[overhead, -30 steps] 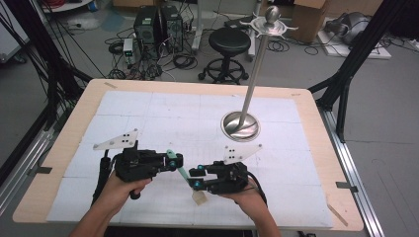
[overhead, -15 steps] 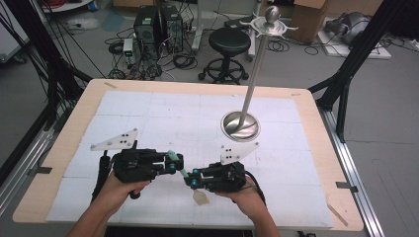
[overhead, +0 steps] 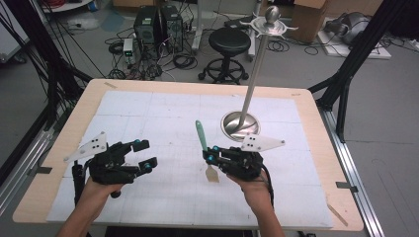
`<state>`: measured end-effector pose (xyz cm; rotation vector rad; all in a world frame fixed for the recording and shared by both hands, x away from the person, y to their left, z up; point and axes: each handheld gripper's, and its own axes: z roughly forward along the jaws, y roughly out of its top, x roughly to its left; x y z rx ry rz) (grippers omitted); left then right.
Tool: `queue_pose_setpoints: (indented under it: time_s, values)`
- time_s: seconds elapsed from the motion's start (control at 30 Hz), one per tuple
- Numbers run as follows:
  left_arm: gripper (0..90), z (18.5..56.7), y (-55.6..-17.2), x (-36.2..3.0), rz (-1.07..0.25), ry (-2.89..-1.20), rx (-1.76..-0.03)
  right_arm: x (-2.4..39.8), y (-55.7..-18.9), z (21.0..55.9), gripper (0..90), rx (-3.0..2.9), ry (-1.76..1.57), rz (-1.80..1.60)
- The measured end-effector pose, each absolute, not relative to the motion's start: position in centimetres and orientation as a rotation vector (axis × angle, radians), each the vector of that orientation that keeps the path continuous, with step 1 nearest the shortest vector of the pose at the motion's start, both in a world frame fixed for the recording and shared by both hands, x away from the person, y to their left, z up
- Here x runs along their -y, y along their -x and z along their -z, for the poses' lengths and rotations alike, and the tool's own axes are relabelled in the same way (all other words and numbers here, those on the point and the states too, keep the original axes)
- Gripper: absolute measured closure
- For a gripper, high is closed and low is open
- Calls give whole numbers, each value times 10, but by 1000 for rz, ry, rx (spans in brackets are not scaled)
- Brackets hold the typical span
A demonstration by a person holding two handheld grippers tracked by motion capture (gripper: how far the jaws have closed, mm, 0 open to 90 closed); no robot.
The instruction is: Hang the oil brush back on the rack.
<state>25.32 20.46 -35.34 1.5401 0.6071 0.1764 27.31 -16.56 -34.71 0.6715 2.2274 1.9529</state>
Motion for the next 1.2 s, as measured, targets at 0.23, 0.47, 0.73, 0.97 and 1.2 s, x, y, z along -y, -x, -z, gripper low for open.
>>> queue_pose_setpoints:
  time_s: [0.23, 0.47, 0.73, 0.97, 1.2]
  values:
    - [185, 371, -248, -223, -255, -1579, -669, 177, -281, 331, 847, -2128, -739, -1924]
    - [185, 385, -245, -239, -309, -1591, -686, 190, -293, 310, 847, -2024, -793, -1895]
    - [186, 394, -244, -247, -312, -1590, -697, 200, -308, 290, 847, -1939, -845, -1858]
    - [190, 398, -243, -248, -299, -1587, -690, 205, -320, 284, 847, -1896, -891, -1852]
    - [193, 399, -242, -248, -291, -1574, -686, 210, -334, 268, 847, -1864, -897, -1838]
